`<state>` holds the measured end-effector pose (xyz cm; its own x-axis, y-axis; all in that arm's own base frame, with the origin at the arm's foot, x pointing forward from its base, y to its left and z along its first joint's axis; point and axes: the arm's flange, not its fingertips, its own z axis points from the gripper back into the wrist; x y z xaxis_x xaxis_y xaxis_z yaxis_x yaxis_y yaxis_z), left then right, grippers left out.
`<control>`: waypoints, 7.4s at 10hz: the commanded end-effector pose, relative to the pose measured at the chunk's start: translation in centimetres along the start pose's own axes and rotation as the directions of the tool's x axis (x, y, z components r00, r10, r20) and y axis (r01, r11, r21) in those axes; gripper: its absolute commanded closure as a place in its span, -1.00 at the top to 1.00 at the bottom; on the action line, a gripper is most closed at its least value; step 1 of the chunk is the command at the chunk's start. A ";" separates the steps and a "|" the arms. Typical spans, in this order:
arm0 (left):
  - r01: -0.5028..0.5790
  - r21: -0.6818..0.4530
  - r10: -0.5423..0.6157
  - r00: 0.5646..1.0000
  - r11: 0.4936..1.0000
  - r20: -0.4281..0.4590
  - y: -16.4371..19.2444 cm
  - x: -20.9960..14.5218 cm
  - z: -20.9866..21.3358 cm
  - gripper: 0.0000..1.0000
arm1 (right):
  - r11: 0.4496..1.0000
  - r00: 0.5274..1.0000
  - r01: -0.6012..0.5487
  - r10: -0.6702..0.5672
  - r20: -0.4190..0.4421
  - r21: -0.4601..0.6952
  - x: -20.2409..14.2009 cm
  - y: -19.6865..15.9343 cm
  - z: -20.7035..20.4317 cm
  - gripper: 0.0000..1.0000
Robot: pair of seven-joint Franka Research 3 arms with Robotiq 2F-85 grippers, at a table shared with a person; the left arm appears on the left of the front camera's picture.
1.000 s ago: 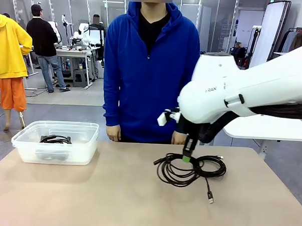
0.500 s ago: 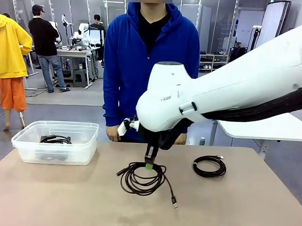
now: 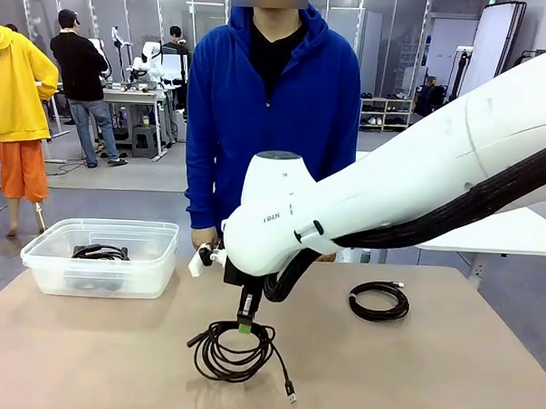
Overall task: Organize and store the cables.
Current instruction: Place the USB Extension Cable into the Organizing box.
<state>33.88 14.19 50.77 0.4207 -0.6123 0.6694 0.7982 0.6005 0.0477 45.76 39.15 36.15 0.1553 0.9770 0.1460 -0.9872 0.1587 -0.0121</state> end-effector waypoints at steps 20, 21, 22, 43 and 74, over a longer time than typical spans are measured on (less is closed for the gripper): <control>0.288 -0.079 -0.294 0.953 0.954 -0.077 -3.2 8.0 -5.1 1.00 | 0.973 0.973 0.218 -0.210 0.099 -0.071 -11.6 0.3 9.4 1.00; 0.318 -0.113 -0.329 0.940 0.941 -0.093 -3.8 10.0 -6.7 1.00 | 0.961 0.959 0.260 -0.246 0.137 -0.095 -14.5 0.3 10.5 1.00; 0.341 -0.167 -0.359 0.929 0.925 -0.093 -4.6 11.8 -8.4 1.00 | 0.946 0.937 0.313 -0.292 0.192 -0.088 -17.6 0.5 11.8 1.00; 0.332 -0.295 -0.405 0.884 0.896 -0.234 -21.9 26.1 -27.9 1.00 | 0.975 0.706 0.223 -0.145 0.693 -0.023 -57.6 7.2 19.0 1.00; 0.372 -0.310 -0.484 0.657 0.875 -0.578 -24.0 26.3 -48.8 -1.00 | 0.975 0.706 0.223 -0.145 0.693 -0.023 -57.6 7.2 19.0 1.00</control>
<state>46.71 -41.30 31.03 0.1209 -0.9926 0.0082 0.9908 0.1212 0.0605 28.96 -18.70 46.51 0.2489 0.5722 0.7814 -0.9229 0.3849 0.0121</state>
